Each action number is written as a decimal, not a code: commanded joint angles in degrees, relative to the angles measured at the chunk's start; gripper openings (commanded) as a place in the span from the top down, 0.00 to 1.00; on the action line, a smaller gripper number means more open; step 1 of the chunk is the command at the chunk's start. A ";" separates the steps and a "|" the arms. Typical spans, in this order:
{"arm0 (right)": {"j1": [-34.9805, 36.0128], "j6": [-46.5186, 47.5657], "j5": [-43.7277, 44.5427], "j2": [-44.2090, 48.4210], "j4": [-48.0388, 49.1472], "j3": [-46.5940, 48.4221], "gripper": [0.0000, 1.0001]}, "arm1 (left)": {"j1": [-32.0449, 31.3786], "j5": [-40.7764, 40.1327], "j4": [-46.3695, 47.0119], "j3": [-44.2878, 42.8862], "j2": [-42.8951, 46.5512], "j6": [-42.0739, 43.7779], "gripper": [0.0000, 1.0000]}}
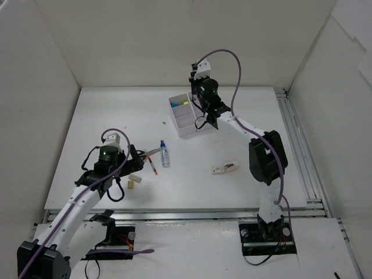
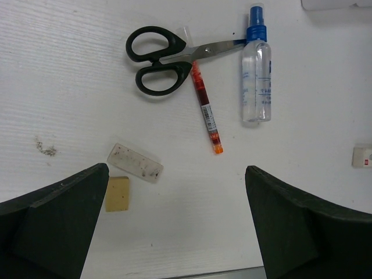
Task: Sort the stationery into containers
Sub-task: Place the pen in the storage box, then pick up the pen from the center of the board.
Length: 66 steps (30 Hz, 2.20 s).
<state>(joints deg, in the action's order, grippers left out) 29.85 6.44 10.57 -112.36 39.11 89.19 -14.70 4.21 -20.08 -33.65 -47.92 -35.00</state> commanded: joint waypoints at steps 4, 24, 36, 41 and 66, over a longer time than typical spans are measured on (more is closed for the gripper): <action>-5.93 2.27 -9.77 -12.08 13.62 15.82 1.00 | -0.77 -1.74 3.38 -4.14 -4.89 -2.17 0.01; -8.84 -2.92 -16.19 -20.19 26.71 13.30 0.89 | -3.93 -7.19 1.97 -8.10 -9.82 -5.51 0.01; -5.85 -0.02 -14.79 -0.78 27.77 -4.71 0.02 | -9.21 -12.12 -2.60 -13.11 -17.37 -8.50 0.01; -2.35 -2.82 -4.63 12.47 27.68 -19.46 0.02 | -11.32 -13.08 -3.12 -15.04 -22.12 -13.41 0.01; 7.24 -25.59 21.77 54.61 -16.43 -48.32 0.02 | -12.38 -14.84 -5.59 -28.40 -49.90 -21.24 0.61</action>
<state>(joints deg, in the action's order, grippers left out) 36.29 -16.93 28.60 -59.44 26.96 37.82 -27.94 -9.10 -27.09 -60.31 -98.35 -54.96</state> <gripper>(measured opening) 0.979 0.419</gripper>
